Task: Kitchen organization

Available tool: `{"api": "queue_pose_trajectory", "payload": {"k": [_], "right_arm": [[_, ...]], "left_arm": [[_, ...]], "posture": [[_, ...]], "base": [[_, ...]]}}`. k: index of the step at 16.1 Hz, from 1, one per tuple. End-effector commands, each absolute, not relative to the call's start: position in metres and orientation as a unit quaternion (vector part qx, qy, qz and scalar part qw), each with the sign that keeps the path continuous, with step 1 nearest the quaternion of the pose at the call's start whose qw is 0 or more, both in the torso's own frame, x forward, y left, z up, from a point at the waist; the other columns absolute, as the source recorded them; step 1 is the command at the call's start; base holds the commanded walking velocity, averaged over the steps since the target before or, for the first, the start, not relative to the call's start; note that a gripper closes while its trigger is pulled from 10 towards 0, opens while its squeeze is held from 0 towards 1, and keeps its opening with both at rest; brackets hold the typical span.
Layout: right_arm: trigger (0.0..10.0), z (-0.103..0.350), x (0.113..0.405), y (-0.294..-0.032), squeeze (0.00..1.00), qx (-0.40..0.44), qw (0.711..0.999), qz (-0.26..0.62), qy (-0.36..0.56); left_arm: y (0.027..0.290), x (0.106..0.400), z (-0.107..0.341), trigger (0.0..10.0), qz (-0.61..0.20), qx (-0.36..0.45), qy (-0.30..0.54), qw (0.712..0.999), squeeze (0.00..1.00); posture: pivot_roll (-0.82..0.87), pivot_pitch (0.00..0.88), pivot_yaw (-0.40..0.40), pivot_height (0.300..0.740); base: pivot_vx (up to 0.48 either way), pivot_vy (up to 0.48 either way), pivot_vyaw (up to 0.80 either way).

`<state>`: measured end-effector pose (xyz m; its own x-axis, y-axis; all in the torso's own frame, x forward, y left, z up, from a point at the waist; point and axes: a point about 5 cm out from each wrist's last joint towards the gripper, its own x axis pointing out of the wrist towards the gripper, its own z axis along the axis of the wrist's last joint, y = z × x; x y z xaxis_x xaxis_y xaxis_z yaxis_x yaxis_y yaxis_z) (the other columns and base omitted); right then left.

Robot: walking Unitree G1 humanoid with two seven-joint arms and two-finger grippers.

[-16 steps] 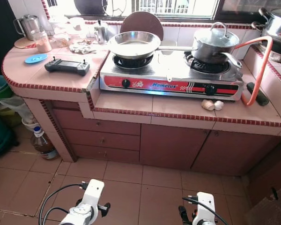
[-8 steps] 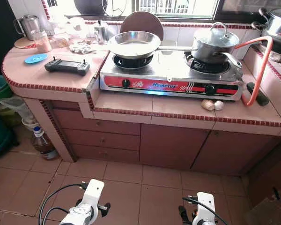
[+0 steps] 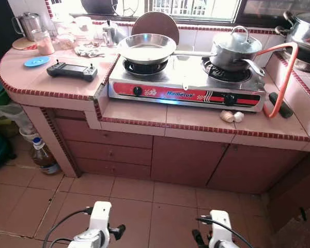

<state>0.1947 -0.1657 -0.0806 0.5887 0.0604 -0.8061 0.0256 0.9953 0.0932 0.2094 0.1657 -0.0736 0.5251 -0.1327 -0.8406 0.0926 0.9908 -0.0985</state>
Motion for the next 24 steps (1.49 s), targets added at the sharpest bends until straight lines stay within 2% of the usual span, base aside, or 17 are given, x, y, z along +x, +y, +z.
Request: {"api": "queue_pose_trajectory", "payload": {"k": [1, 7, 11, 16, 23, 24], "right_arm": [[10.0, -0.078, 0.2, -0.169, 0.0, 0.041, 0.892, 0.011, 0.45], [10.0, -0.074, 0.204, -0.18, 0.0, 0.075, 0.897, -0.007, 0.437], [10.0, -0.083, 0.186, -0.184, 0.0, 0.047, 0.885, -0.003, 0.464], [10.0, -0.08, 0.192, -0.182, 0.0, 0.051, 0.891, -0.002, 0.452], [10.0, -0.082, 0.187, -0.184, 0.0, 0.06, 0.889, -0.018, 0.454], [10.0, -0.084, 0.183, -0.185, 0.0, 0.063, 0.888, -0.025, 0.456]], "left_arm": [[0.166, 0.209, -0.073, 10.0, -0.069, -0.024, 0.485, 0.871, 0.0], [0.152, 0.208, -0.074, 10.0, -0.144, 0.013, 0.486, 0.862, 0.0], [0.15, 0.202, -0.077, 10.0, -0.154, 0.048, 0.496, 0.853, 0.0], [0.153, 0.196, -0.081, 10.0, -0.161, 0.084, 0.501, 0.846, 0.0], [0.14, 0.203, -0.077, 10.0, -0.198, 0.118, 0.48, 0.847, 0.0], [0.135, 0.202, -0.078, 10.0, -0.218, 0.139, 0.478, 0.839, 0.0]], "posture": [[0.14, 0.0, -0.068, 0.74], [0.14, 0.0, -0.065, 0.74], [0.13, 0.0, -0.066, 0.74], [0.1, 0.0, -0.04, 0.74], [0.08, 0.0, -0.014, 0.74], [0.07, 0.0, 0.017, 0.74]], "base": [[0.0, 0.0, 0.0], [0.0, 0.0, 0.0], [0.0, 0.0, -0.77], [0.0, 0.0, -0.75], [0.0, 0.0, -0.74], [0.0, 0.0, -0.74]]}}
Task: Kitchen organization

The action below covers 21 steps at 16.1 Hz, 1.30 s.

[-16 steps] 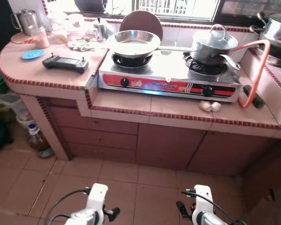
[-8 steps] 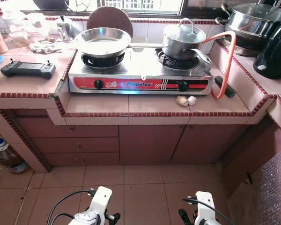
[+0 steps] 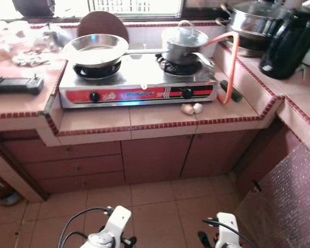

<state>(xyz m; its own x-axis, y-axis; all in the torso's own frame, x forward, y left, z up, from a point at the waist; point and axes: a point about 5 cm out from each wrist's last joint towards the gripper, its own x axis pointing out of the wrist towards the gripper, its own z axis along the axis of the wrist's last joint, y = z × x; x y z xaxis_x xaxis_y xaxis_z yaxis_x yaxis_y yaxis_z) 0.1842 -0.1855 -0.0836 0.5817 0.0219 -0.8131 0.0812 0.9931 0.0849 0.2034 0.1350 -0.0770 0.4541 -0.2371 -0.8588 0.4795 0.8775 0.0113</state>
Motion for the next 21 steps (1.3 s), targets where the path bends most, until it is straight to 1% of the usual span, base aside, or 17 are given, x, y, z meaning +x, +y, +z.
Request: {"api": "queue_pose_trajectory", "payload": {"k": [1, 2, 4, 6, 7, 9, 10, 11, 12, 14, 15, 16, 17, 18, 19, 20, 21], "right_arm": [[10.0, -0.087, 0.178, -0.183, 0.0, 0.073, 0.885, -0.033, 0.458], [10.0, -0.088, 0.176, -0.181, 0.0, 0.084, 0.884, -0.037, 0.459], [10.0, -0.092, 0.168, -0.174, 0.0, 0.116, 0.879, -0.046, 0.46], [10.0, -0.093, 0.165, -0.173, 0.0, 0.117, 0.878, -0.049, 0.462], [10.0, -0.095, 0.161, -0.172, 0.0, 0.117, 0.875, -0.048, 0.467], [10.0, -0.095, 0.159, -0.175, 0.0, 0.113, 0.875, -0.04, 0.47], [10.0, -0.095, 0.159, -0.179, 0.0, 0.107, 0.875, -0.032, 0.472], [10.0, -0.093, 0.162, -0.182, 0.0, 0.099, 0.876, -0.024, 0.472], [10.0, -0.092, 0.163, -0.186, 0.0, 0.094, 0.878, -0.03, 0.469], [10.0, -0.089, 0.169, -0.191, 0.0, 0.103, 0.883, -0.046, 0.456], [10.0, -0.088, 0.172, -0.19, 0.0, 0.104, 0.885, -0.042, 0.451], [10.0, -0.09, 0.169, -0.185, 0.0, 0.093, 0.884, -0.031, 0.457], [10.0, -0.092, 0.166, -0.18, 0.0, 0.085, 0.882, -0.019, 0.463], [10.0, -0.094, 0.161, -0.178, 0.0, 0.076, 0.878, -0.009, 0.472], [10.0, -0.094, 0.16, -0.178, 0.0, 0.072, 0.878, -0.005, 0.474], [10.0, -0.095, 0.159, -0.178, 0.0, 0.066, 0.877, -0.002, 0.476], [10.0, -0.095, 0.158, -0.178, 0.0, 0.066, 0.877, -0.002, 0.477]], "left_arm": [[0.132, 0.201, -0.078, 10.0, -0.235, 0.149, 0.481, 0.831, 0.0], [0.132, 0.201, -0.078, 10.0, -0.242, 0.153, 0.483, 0.827, 0.0], [0.131, 0.206, -0.075, 10.0, -0.26, 0.178, 0.478, 0.82, 0.0], [0.13, 0.21, -0.073, 10.0, -0.261, 0.179, 0.475, 0.821, 0.0], [0.147, 0.169, -0.093, 10.0, -0.241, 0.172, 0.5, 0.814, 0.0], [0.144, 0.162, -0.096, 10.0, -0.224, 0.157, 0.504, 0.819, 0.0], [0.14, 0.159, -0.098, 10.0, -0.222, 0.156, 0.505, 0.819, 0.0], [0.132, 0.151, -0.1, 10.0, -0.217, 0.134, 0.504, 0.825, 0.0], [0.129, 0.146, -0.102, 10.0, -0.213, 0.123, 0.509, 0.825, 0.0], [0.126, 0.132, -0.107, 10.0, -0.235, 0.135, 0.517, 0.812, 0.0], [0.128, 0.122, -0.11, 10.0, -0.253, 0.154, 0.524, 0.798, 0.0], [0.139, 0.114, -0.112, 10.0, -0.254, 0.175, 0.534, 0.787, 0.0], [0.147, 0.113, -0.113, 10.0, -0.247, 0.199, 0.536, 0.783, 0.0], [0.153, 0.116, -0.112, 10.0, -0.213, 0.185, 0.535, 0.796, 0.0], [0.154, 0.117, -0.112, 10.0, -0.201, 0.176, 0.534, 0.802, 0.0], [0.149, 0.117, -0.111, 10.0, -0.193, 0.153, 0.525, 0.815, 0.0], [0.148, 0.117, -0.111, 10.0, -0.2, 0.155, 0.522, 0.815, 0.0]], "posture": [[0.07, 0.0, 0.049, 0.74], [0.07, 0.0, 0.059, 0.74], [0.07, 0.0, 0.089, 0.74], [0.07, 0.0, 0.097, 0.74], [0.08, 0.0, 0.084, 0.74], [0.11, 0.0, 0.017, 0.74], [0.12, 0.0, -0.006, 0.74], [0.11, 0.0, -0.004, 0.74], [0.1, 0.0, -0.001, 0.74], [0.07, 0.0, 0.004, 0.74], [0.05, 0.0, 0.001, 0.74], [0.05, 0.0, -0.003, 0.74], [0.06, 0.0, -0.014, 0.74], [0.07, 0.0, -0.016, 0.74], [0.07, 0.0, -0.01, 0.74], [0.05, 0.0, 0.002, 0.74], [0.05, 0.0, 0.003, 0.74]], "base": [[0.0, 0.0, -0.74], [0.0, 0.0, -0.74], [0.0, 0.0, 0.0], [0.0, 0.0, 0.0], [0.0, 0.0, 0.0], [0.0, 0.0, 0.0], [0.0, 0.0, -0.78], [0.0, 0.0, -0.77], [0.0, 0.0, -0.77], [0.0, 0.0, -0.76], [0.0, 0.0, -0.76], [0.0, 0.0, -0.76], [0.0, 0.0, -0.76], [0.0, 0.0, -0.76], [0.0, 0.0, -0.76], [0.0, 0.0, -0.76], [0.0, 0.0, -0.76]]}}
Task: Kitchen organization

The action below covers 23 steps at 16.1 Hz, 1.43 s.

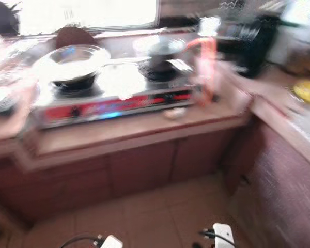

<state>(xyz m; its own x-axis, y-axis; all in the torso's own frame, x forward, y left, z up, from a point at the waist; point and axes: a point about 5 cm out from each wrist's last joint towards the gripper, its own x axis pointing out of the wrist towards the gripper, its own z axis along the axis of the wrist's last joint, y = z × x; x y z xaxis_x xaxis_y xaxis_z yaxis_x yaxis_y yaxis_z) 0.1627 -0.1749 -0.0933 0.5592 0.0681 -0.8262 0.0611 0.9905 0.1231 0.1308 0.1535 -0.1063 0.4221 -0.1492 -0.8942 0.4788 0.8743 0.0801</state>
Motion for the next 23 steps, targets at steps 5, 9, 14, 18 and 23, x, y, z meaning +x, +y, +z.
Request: {"api": "queue_pose_trajectory", "payload": {"k": [5, 9, 14, 18, 23], "right_arm": [[10.0, -0.08, 0.188, -0.175, 0.0, 0.066, 0.909, 0.019, 0.411], [10.0, -0.073, 0.201, -0.164, 0.0, 0.045, 0.916, 0.053, 0.395], [10.0, -0.069, 0.2, -0.16, 0.0, 0.055, 0.929, 0.084, 0.356], [10.0, -0.072, 0.197, -0.162, 0.0, 0.05, 0.925, 0.078, 0.369], [10.0, -0.054, 0.223, -0.143, 0.0, 0.07, 0.946, 0.089, 0.303]], "left_arm": [[0.194, 0.243, -0.047, 10.0, -0.084, 0.127, 0.39, 0.908, 0.0], [0.183, 0.254, -0.041, 10.0, -0.058, 0.076, 0.371, 0.924, 0.0], [0.155, 0.267, -0.032, 10.0, -0.122, 0.016, 0.349, 0.929, 0.0], [0.133, 0.26, -0.038, 10.0, -0.166, -0.03, 0.375, 0.911, 0.0], [0.099, 0.272, -0.023, 10.0, -0.233, -0.045, 0.331, 0.913, 0.0]], "posture": [[0.06, 0.0, -0.006, 0.74], [0.06, 0.0, -0.011, 0.74], [0.04, 0.0, -0.017, 0.74], [0.04, 0.0, -0.01, 0.74], [0.04, 0.0, -0.015, 0.74]], "base": [[0.0, 0.0, -0.76], [0.0, 0.0, -0.75], [0.0, 0.0, -0.43], [0.0, 0.0, 0.0], [0.0, 0.0, 0.0]]}}
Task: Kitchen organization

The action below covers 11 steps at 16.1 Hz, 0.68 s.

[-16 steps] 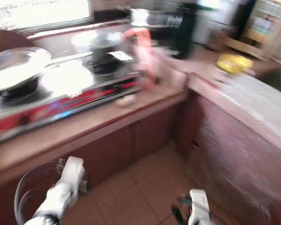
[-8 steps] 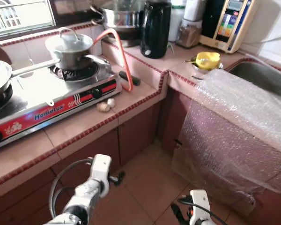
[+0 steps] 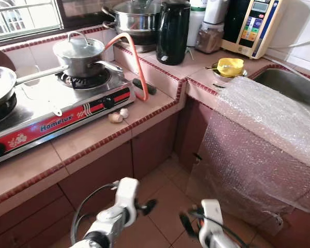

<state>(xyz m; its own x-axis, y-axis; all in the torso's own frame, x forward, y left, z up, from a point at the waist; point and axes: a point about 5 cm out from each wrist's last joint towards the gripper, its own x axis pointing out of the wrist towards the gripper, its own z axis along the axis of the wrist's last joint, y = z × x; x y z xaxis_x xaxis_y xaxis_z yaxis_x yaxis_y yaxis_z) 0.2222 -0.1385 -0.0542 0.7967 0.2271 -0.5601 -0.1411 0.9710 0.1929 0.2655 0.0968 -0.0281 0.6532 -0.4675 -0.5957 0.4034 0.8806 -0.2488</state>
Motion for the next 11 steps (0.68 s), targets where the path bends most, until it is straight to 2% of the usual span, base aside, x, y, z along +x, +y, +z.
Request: {"api": "queue_pose_trajectory", "payload": {"k": [1, 4, 5, 7, 9, 11], "right_arm": [[10.0, -0.045, 0.231, -0.139, 0.0, 0.062, 0.954, 0.106, 0.274], [10.0, -0.032, 0.243, -0.153, 0.0, 0.041, 0.967, 0.097, 0.234], [10.0, -0.023, 0.249, -0.161, 0.0, 0.028, 0.974, 0.091, 0.205], [10.0, -0.019, 0.25, -0.166, 0.0, 0.024, 0.978, 0.079, 0.191], [10.0, -0.015, 0.243, -0.174, 0.0, 0.037, 0.984, 0.057, 0.167], [10.0, -0.006, 0.24, -0.174, 0.0, 0.04, 0.987, 0.053, 0.145]], "left_arm": [[0.102, 0.276, -0.018, 10.0, -0.264, -0.021, 0.313, 0.912, 0.0], [0.121, 0.283, -0.014, 10.0, -0.231, -0.008, 0.309, 0.922, 0.0], [0.141, 0.286, -0.011, 10.0, -0.197, 0.034, 0.285, 0.938, 0.0], [0.16, 0.287, -0.008, 10.0, -0.16, 0.036, 0.27, 0.949, 0.0], [0.191, 0.281, -0.008, 10.0, -0.093, -0.016, 0.255, 0.962, 0.0], [0.192, 0.281, 0.001, 10.0, -0.107, -0.031, 0.206, 0.972, 0.0]], "posture": [[0.05, 0.0, -0.02, 0.74], [0.04, 0.0, -0.023, 0.74], [0.04, 0.0, -0.017, 0.74], [0.03, 0.0, -0.012, 0.74], [0.06, 0.0, -0.02, 0.74], [0.08, 0.0, -0.024, 0.74]], "base": [[0.0, 0.0, 0.0], [0.0, 0.0, 0.0], [0.0, 0.0, 0.0], [0.0, 0.0, 0.0], [0.0, 0.0, 0.0], [0.0, 0.0, 0.0]]}}
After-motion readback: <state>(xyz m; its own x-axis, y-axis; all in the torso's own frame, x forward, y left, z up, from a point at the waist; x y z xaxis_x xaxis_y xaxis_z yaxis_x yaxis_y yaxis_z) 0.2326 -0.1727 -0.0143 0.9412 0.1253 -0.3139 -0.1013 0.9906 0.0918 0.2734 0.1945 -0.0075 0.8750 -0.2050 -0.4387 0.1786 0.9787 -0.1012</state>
